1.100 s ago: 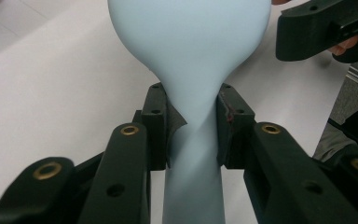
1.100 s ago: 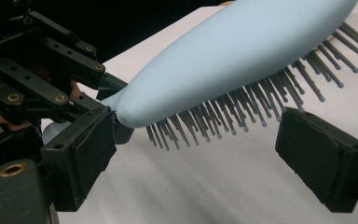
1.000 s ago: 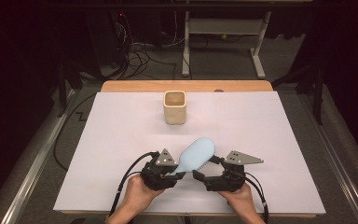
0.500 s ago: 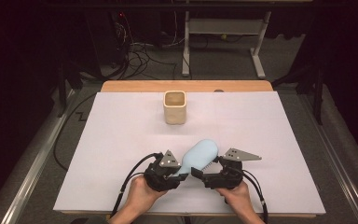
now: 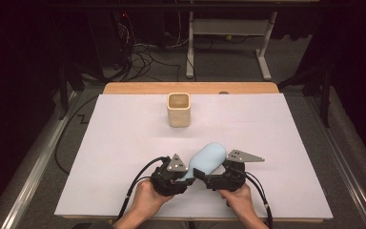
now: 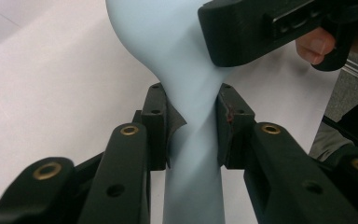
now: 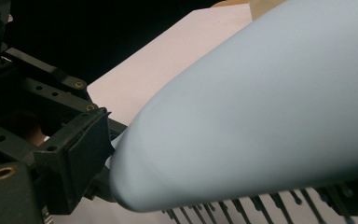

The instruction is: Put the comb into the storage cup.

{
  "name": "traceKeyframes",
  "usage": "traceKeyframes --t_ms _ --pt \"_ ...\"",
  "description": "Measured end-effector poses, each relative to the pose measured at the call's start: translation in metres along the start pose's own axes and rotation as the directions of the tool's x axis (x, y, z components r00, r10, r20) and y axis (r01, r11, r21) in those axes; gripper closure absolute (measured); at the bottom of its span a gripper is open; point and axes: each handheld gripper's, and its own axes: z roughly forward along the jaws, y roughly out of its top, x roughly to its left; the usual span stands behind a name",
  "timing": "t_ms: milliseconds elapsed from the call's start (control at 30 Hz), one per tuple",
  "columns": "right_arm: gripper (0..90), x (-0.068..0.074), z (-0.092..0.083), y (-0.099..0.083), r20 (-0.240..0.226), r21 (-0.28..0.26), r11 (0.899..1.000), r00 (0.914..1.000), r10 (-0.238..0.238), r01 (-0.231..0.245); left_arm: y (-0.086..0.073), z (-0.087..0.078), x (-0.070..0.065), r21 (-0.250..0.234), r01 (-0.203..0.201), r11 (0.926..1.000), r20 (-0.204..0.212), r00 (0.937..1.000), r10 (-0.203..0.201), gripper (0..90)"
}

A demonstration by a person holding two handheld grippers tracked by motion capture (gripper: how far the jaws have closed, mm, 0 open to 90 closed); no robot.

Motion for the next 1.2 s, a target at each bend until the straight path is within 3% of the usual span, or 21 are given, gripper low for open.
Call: traceKeyframes --t_ms 233,367,867,1200 --pt "11.9 0.0 0.001 0.003 0.013 -0.006 1.0 0.9999 0.003 -0.003 0.002 0.001 -0.002 -0.002 0.004 1.0 -0.002 1.0 -0.004 69.2" --pt "14.7 -0.001 0.001 0.005 0.014 0.007 1.0 0.9999 0.007 -0.008 0.002 0.002 -0.003 0.003 -0.007 1.0 -0.024 0.9997 0.007 69.2" --pt "33.4 0.002 -0.006 0.021 -0.046 0.023 0.999 0.9986 0.027 -0.026 0.002 0.002 -0.004 0.009 -0.013 0.9999 -0.048 0.9987 0.014 69.3" --pt "37.1 0.005 -0.006 0.025 -0.05 0.023 0.999 0.9985 0.023 -0.022 0.005 0.001 -0.004 0.013 -0.02 0.9997 -0.074 0.997 0.021 69.5"
